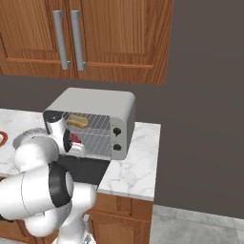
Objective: Open the toaster oven door. Place the hotdog bun on the top rack in the toaster oven and place the steak on the bottom rack.
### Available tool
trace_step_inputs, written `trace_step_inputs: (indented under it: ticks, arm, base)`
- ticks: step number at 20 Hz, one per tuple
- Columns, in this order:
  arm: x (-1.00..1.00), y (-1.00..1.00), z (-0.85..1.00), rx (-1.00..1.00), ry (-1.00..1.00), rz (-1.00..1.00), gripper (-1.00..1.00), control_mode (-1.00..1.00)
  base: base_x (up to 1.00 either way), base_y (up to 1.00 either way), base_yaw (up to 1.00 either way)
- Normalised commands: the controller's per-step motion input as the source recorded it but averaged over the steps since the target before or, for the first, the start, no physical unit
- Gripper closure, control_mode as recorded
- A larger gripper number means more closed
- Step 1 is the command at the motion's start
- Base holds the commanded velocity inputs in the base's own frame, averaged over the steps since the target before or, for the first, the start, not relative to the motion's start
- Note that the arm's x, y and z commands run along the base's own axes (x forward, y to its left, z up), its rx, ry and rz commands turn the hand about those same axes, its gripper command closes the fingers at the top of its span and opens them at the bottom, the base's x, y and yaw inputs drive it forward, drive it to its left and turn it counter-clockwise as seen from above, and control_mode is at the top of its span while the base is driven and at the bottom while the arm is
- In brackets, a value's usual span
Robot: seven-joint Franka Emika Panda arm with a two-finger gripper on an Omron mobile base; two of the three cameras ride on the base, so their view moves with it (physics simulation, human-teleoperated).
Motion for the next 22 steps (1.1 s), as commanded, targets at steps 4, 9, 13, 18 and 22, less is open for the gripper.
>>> trace_step_inputs:
  ticks: [4,9,13,18,22]
  arm:
    - [0.57,0.0,0.0,0.0,-0.2,0.0,-1.0,-1.0]
    - [0.46,0.0,0.0,0.0,-0.21,0.0,-1.0,-1.0]
    - [0.07,0.0,0.1,0.0,-0.13,0.0,-1.0,-1.0]
    - [-0.85,0.07,0.59,0.0,0.0,0.0,-1.0,-1.0]
    - [-0.71,0.09,1.0,0.0,0.02,0.0,-1.0,-1.0]
  base:
    - [0.0,0.0,0.0]
    - [0.0,0.0,0.0]
    - [0.0,0.0,0.0]
    - [0.0,0.0,0.0]
    - [0.0,0.0,0.0]
